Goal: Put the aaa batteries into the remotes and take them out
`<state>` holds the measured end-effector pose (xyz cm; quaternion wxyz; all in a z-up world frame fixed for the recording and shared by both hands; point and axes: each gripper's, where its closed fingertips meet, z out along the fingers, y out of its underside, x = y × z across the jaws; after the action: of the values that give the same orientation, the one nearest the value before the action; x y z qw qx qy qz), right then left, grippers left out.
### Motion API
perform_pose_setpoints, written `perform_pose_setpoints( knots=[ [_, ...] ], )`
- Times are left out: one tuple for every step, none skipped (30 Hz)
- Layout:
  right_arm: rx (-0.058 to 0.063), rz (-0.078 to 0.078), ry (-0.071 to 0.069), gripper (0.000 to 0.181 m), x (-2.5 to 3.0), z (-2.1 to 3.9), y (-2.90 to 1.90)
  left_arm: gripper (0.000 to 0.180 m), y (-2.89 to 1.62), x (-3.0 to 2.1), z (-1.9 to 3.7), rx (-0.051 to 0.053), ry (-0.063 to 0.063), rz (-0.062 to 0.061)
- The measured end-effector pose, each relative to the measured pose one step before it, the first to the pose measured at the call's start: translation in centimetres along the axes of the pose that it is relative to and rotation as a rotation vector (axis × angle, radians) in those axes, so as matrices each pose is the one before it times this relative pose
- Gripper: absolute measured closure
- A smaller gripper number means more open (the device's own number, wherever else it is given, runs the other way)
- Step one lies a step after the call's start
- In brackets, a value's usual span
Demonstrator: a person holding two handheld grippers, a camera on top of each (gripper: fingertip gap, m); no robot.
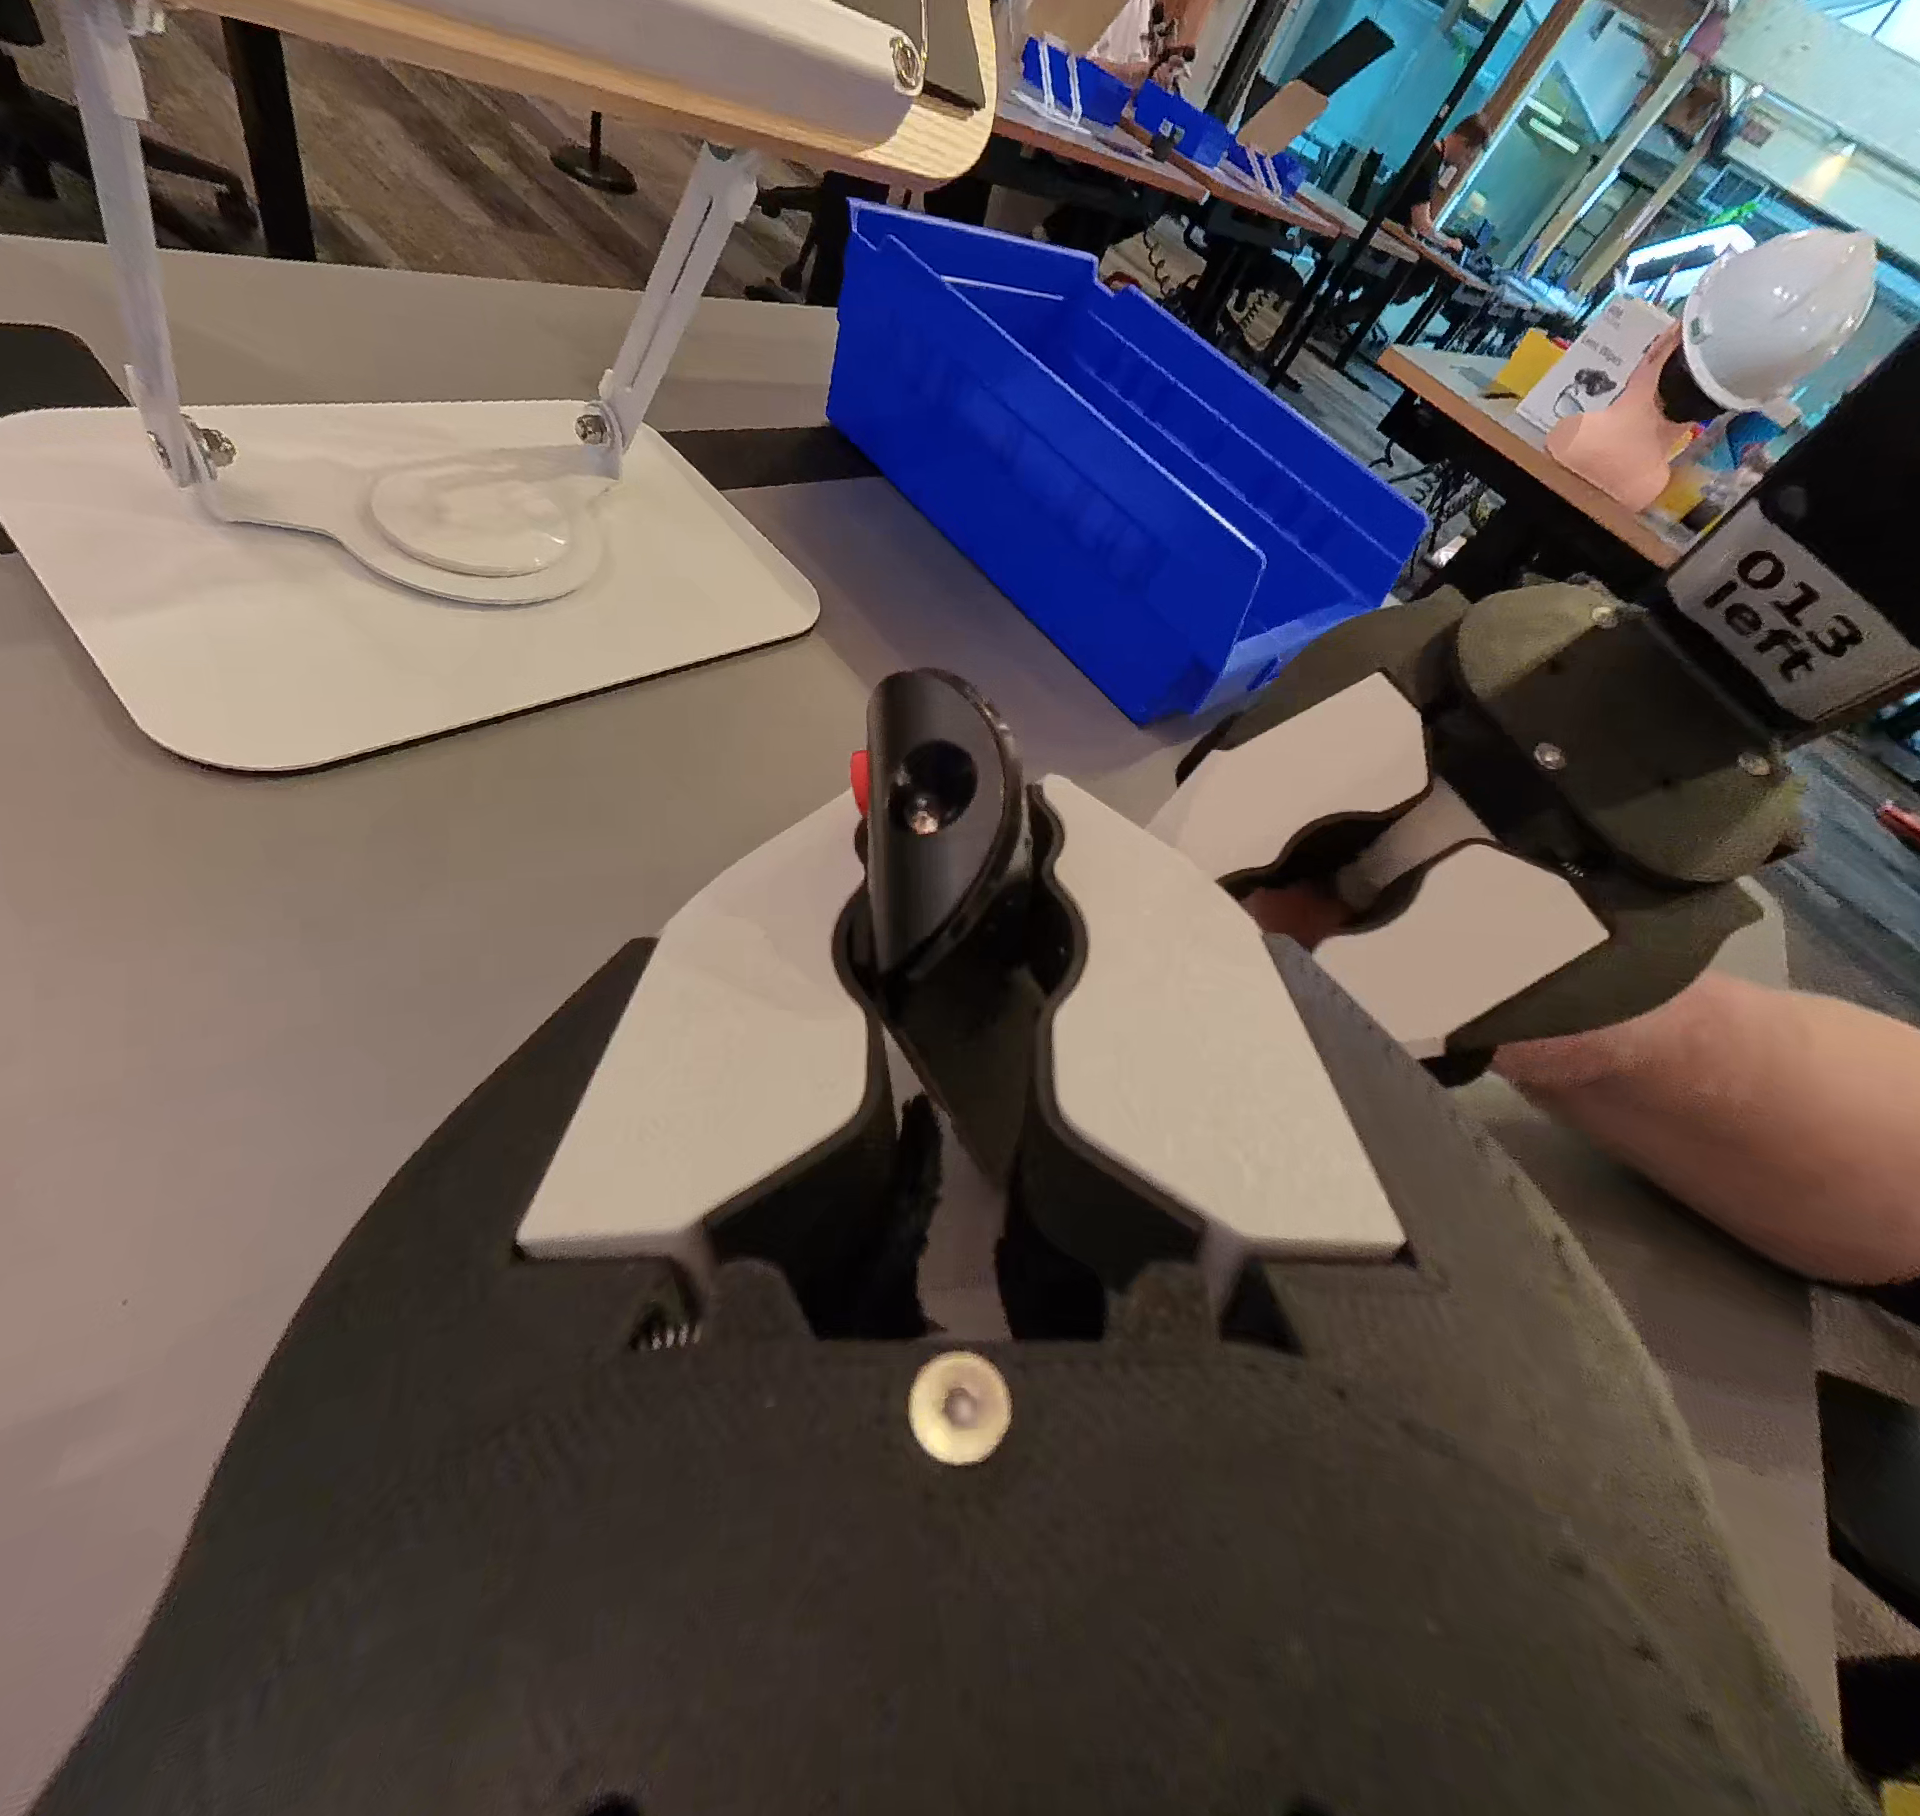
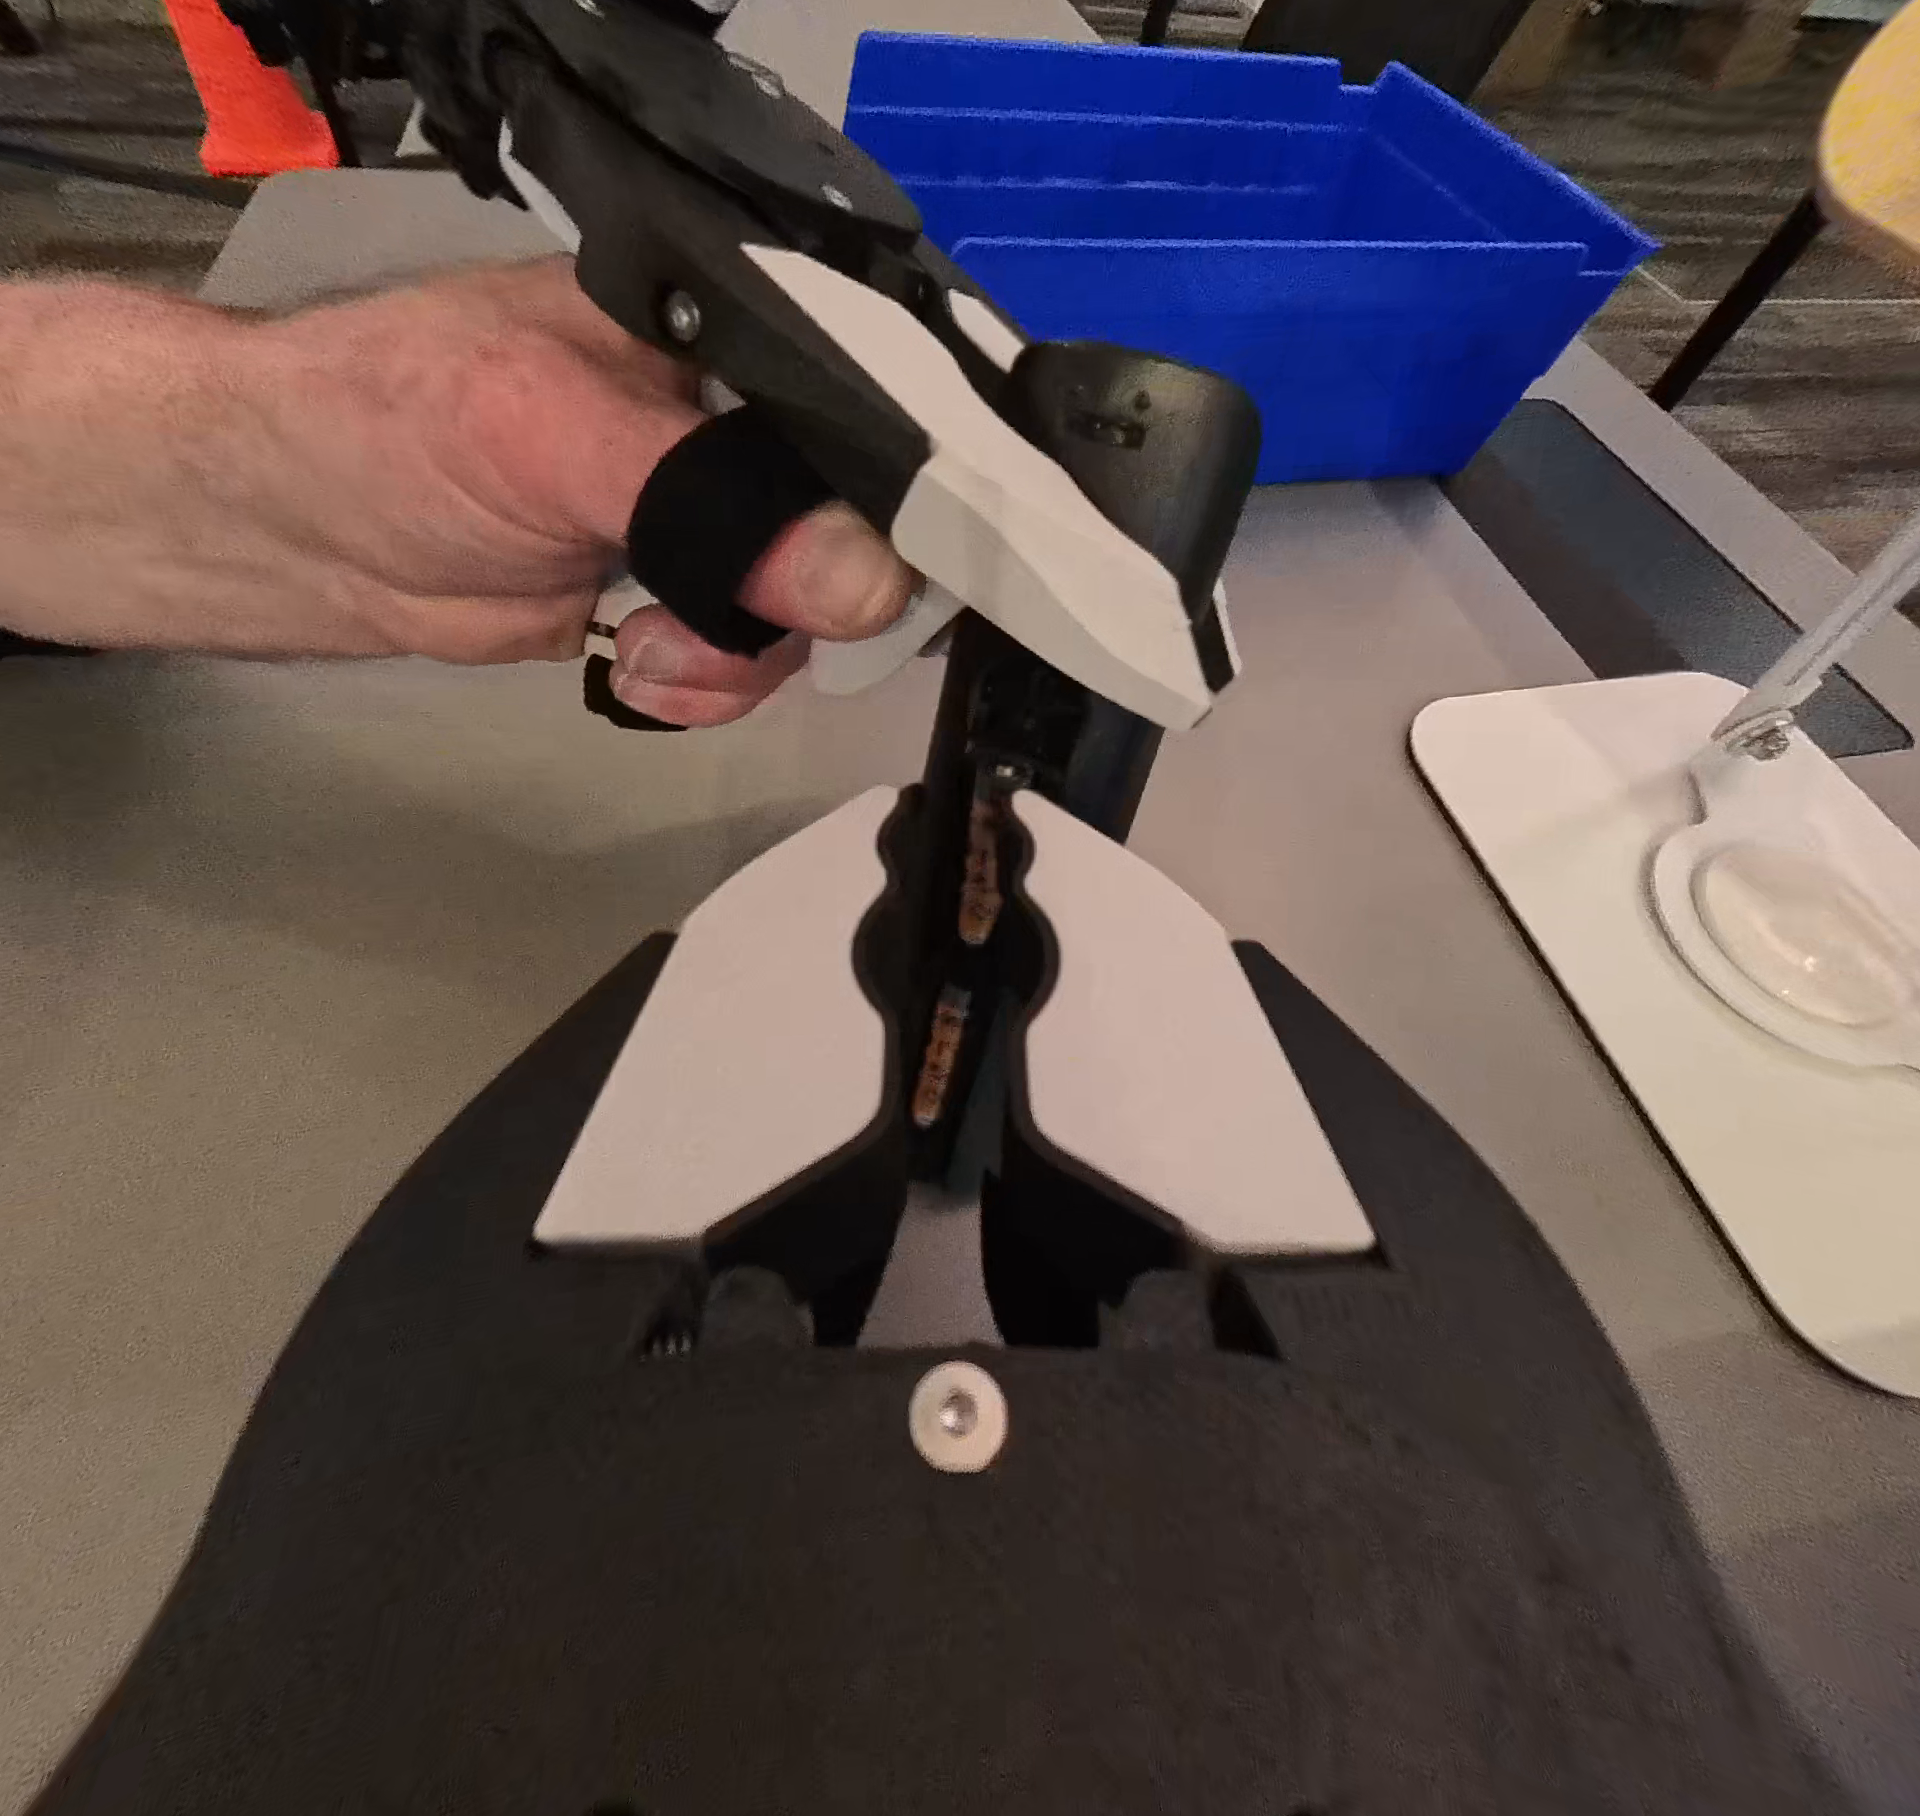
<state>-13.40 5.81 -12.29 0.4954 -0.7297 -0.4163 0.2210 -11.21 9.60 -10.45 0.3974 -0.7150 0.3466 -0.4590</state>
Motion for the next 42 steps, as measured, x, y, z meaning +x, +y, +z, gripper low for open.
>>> perform_pose_setpoints(
  knots=[
    [-0.0018,0.017,0.0204,0.167,0.289,0.057,-0.048,0.156,-0.048,-0.155,-0.075,0.0088,-0.0091,-0.0087],
    [-0.0181,0.0049,0.0484,0.165,0.554,0.038,0.193,0.156,-0.023,0.018,-0.073,0.0094,-0.0032,-0.0038],
    [-0.0086,-0.0231,0.0183,0.17,-0.002,0.082,0.104,0.156,0.025,0.107,-0.024,0.0038,-0.0068,0.0027],
    [0.0066,-0.0122,0.0231,0.17,0.016,-0.023,-0.077,0.156,0.013,0.017,-0.007,0.001,-0.0125,0.0005],
    [0.0151,-0.0146,0.0037,0.17,-0.257,-0.057,-0.156,0.156,-0.013,0.025,-0.01,0.0012,-0.0062,-0.0009],
    [-0.0114,0.005,0.0148,0.168,0.081,0.097,0.187,0.156,-0.015,0.06,0.008,0.0015,-0.0022,0.0037],
    [0.0069,0.0091,0.0119,0.17,0.135,0.039,-0.099,0.156,-0.011,-0.01,-0.006,0.0029,-0.0055,0.0015],
    [0.0068,0.0132,0.0114,0.17,0.051,0.133,-0.071,0.156,-0.022,-0.114,0.031,0.0058,-0.0097,-0.0111],
    [0.0106,-0.0004,0.0151,0.171,0.004,0.128,-0.129,0.156,-0.03,-0.093,0.07,0.0056,-0.0107,-0.008],
    [-0.0037,-0.0107,0.0176,0.171,0.059,0.07,0.038,0.156,-0.07,-0.049,0.037,0.0039,-0.012,0.0054],
    [-0.0029,-0.0241,0.0146,0.171,-0.01,-0.012,-0.022,0.156,-0.078,0.001,-0.013,0.0043,-0.0106,0.0068],
    [-0.0126,-0.0404,0.0145,0.171,-0.012,-0.048,0.034,0.156,-0.043,0.056,-0.028,0.0038,-0.0041,0.0046],
    [-0.0022,-0.025,0.0065,0.171,-0.044,-0.044,-0.025,0.156,-0.021,0.047,-0.049,0.0051,0.0027,0.0018],
    [0.0151,-0.0013,-0.0052,0.171,-0.08,-0.037,-0.048,0.156,-0.044,-0.048,-0.094,0.0083,0.0036,-0.0056],
    [0.029,0.0362,-0.0246,0.172,-0.1,-0.157,-0.196,0.156,-0.058,-0.196,-0.125,0.0093,0.0007,-0.0127],
    [0.0463,0.0342,-0.0264,0.172,-0.008,-0.38,-0.52,0.156,-0.07,-0.357,-0.132,0.0091,0.0003,-0.0196],
    [0.0287,0.016,-0.001,0.172,0.319,-0.58,-0.478,0.156,-0.17,-0.472,-0.174,0.0165,0.0009,-0.0246],
    [0.0325,0.0125,-0.012,0.172,0.256,-0.807,-0.647,0.156,-0.154,-0.453,-0.198,0.0148,0.0029,-0.0204],
    [0.0417,0.0156,-0.0437,0.172,-0.033,-1.055,-0.921,0.156,-0.023,-0.337,-0.16,0.0043,0.0036,-0.0126],
    [0.0089,0.0093,0.0083,0.172,0.84,-1.323,-0.664,0.157,0.014,-0.259,-0.136,0.003,0.0041,-0.0101],
    [-0.0053,-0.016,0.0318,0.172,1.386,-1.664,-0.595,0.157,0.016,-0.182,-0.127,0.004,0.0069,-0.0102],
    [-0.0184,-0.0281,0.0253,0.172,1.669,-1.848,-0.533,0.156,0.039,-0.144,-0.093,0.0012,0.0074,-0.0081],
    [-0.0305,-0.0323,0.0364,0.171,2.167,-1.932,-0.404,0.156,0.041,-0.147,-0.05,0.001,0.0062,-0.007],
    [-0.0313,-0.0391,0.0643,0.172,2.869,-1.965,-0.289,0.156,-0.003,-0.121,-0.014,0.0049,0.0067,-0.0098],
    [-0.06,-0.0345,0.0321,0.172,2.862,-1.491,0.301,0.156,0.014,-0.12,0.028,0.0048,0.008,-0.0123],
    [-0.1119,-0.0322,0.0119,0.172,2.826,-0.975,1.3,0.156,0.047,-0.134,0.051,0.0021,0.008,-0.0112],
    [-0.1185,-0.0608,0.0646,0.172,3.513,-0.584,1.918,0.156,0.029,-0.157,0.05,0.003,0.0058,-0.0103],
    [-0.1032,-0.0492,0.0221,0.172,2.905,0.302,2.28,0.156,-0.003,-0.142,0.014,0.0036,0.0036,-0.0096],
    [-0.0765,0.0022,-0.0486,0.172,1.757,1.095,2.197,0.156,0.013,-0.11,0.02,0.0013,0.0019,-0.0055],
    [-0.0738,-0.0066,-0.0052,0.172,1.858,1.367,1.938,0.156,0.037,-0.09,0.028,0.0007,0.0015,-0.0025],
    [-0.0822,-0.0787,-0.0031,0.171,1.184,1.661,1.806,0.156,0.028,-0.072,0.032,0.0013,0.0029,-0.0025],
    [-0.0871,-0.0613,-0.0337,0.171,0.408,1.984,1.782,0.156,0.087,-0.047,0.086,-0.0012,0.0044,-0.0034],
    [-0.0522,-0.0085,-0.0324,0.171,0.338,2.019,1.126,0.156,0.122,-0.01,0.119,-0.0047,0.0055,-0.0039],
    [-0.0213,-0.0029,-0.0333,0.171,0.166,1.845,0.56,0.156,0.095,0.004,0.119,-0.0043,0.0042,-0.0026],
    [-0.0311,-0.0196,-0.0204,0.171,0.149,1.726,0.609,0.156,0.041,0.002,0.109,-0.003,0.0027,-0.0008],
    [-0.0198,-0.0145,0.005,0.171,0.436,1.599,0.483,0.156,0.004,0.031,0.065,-0.0024,0.0019,0.0011],
    [-0.0063,0.0147,-0.0027,0.171,0.35,1.42,0.259,0.156,-0.005,0.038,0.023,-0.0012,0.0,0.0041],
    [-0.0209,0.0158,0.0199,0.17,0.614,1.08,0.46,0.156,0.006,0.022,-0.007,-0.0003,-0.0015,0.0047],
    [-0.0288,0.0143,0.0361,0.164,0.811,0.666,0.605,0.156,-0.004,0.013,-0.006,-0.0007,-0.0004,0.0023],
    [0.014,0.0279,0.0067,0.162,0.35,0.148,0.06,0.156,0.0,0.025,0.004,-0.0006,0.0013,0.0001],
    [0.0466,0.0447,0.0035,0.162,0.307,-0.464,-0.369,0.156,-0.001,0.013,0.006,0.0007,0.0007,-0.0012],
    [0.0297,0.0269,0.0226,0.163,0.437,-0.989,-0.235,0.156,0.002,0.017,-0.011,0.0002,0.0004,-0.001]
  ],
)
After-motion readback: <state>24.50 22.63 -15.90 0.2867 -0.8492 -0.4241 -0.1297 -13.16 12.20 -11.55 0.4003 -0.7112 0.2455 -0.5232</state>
